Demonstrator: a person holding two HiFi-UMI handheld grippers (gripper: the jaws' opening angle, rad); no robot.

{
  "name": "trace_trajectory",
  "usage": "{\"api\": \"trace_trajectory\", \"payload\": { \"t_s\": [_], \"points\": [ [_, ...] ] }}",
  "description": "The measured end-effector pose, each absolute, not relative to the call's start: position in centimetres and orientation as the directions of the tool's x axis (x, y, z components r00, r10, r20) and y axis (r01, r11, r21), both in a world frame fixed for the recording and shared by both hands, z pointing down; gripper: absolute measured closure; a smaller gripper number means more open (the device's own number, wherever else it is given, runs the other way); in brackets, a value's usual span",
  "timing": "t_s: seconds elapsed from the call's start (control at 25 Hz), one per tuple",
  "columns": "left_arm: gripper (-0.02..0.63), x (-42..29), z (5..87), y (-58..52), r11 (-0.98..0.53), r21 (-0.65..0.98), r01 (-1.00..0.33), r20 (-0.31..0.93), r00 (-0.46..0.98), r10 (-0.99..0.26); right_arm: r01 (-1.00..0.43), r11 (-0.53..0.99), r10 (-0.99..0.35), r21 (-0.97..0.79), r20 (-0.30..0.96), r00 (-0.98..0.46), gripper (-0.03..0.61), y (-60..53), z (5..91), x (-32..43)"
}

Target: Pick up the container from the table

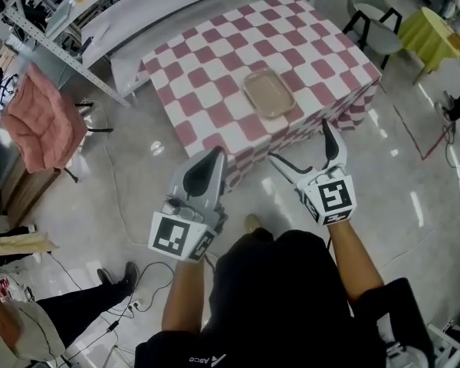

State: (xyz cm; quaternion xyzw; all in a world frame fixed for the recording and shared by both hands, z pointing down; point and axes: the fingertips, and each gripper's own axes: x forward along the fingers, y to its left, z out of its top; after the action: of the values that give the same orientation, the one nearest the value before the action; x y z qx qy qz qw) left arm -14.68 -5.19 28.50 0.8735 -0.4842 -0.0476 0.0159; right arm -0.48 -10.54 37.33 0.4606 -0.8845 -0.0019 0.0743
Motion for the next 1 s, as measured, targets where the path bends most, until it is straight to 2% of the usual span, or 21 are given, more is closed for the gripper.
{"api": "trace_trajectory", "payload": {
  "t_s": [0.56,1.0],
  "points": [
    [0.603,-16.6,31.0,-12.9,-0.533,0.103,-0.84,-0.018,0.534,-0.845,-0.851,0.524,-0.797,0.039,0.376,-0.473,-0.011,-22.0,49.5,-2.2],
    [0.603,-17.8,33.5,-16.4,-0.489,0.124,-0.864,0.038,0.496,-0.867,-0.853,0.521,-0.756,0.029,0.48,-0.446,-0.012,-26.9,53.9,-2.9]
  ]
}}
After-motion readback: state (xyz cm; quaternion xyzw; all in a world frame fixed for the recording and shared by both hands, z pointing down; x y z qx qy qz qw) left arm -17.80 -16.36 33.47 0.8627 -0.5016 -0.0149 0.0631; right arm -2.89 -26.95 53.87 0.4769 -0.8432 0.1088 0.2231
